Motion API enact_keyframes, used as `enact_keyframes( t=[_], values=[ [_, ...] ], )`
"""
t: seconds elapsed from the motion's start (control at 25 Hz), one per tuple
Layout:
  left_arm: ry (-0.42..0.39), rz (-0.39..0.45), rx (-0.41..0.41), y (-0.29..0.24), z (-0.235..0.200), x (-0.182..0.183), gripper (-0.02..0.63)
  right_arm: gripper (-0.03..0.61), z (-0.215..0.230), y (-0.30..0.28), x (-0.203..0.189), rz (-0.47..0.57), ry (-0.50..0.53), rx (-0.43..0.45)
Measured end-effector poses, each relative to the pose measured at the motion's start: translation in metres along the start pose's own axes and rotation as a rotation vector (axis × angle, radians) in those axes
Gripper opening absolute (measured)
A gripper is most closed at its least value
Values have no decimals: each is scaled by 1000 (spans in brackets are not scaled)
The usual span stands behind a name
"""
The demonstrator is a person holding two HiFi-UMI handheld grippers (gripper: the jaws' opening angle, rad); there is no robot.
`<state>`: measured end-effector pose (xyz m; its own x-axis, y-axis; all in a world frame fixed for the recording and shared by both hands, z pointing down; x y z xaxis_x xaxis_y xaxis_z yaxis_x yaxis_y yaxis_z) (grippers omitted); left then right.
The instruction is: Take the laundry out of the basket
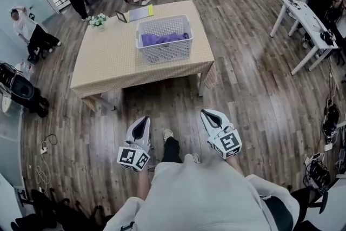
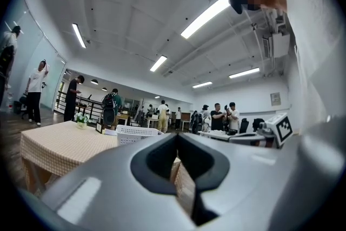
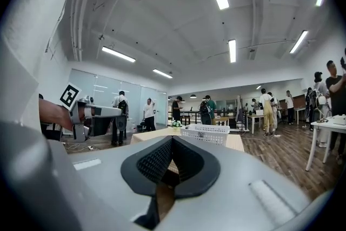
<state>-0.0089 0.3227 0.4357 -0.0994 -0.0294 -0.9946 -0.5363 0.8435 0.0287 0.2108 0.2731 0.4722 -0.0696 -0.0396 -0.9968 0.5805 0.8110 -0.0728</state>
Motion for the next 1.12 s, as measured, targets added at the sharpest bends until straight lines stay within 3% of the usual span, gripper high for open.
enact_keyframes(
  t=[0.16,0.36,0.76,1.12],
  values=[
    [10,3,-16,-14,-7,-5,11,-2,-2,-21,1,1,8,20],
    [28,16,-11,-35,-46,-6,11,-2,1,-64,2,-6,17,30],
    [46,35,-50,-100,-164,3,11,-2,3,-200,18,-13,46,24],
    [20,56,-104,-145,-273,34,11,-2,-4,-316,48,11,65,-15]
  ],
)
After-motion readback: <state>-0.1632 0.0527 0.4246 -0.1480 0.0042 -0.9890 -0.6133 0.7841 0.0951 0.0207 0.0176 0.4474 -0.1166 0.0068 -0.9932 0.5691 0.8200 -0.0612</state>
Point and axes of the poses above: the fingertips, and each gripper's own axes: y backward along the fingers, z to its right, x out of its top, the point moved 2 cm from there along y, backward along the fingers, and after that the axes turned 12 degrees about -x, right-handed, at the moved point
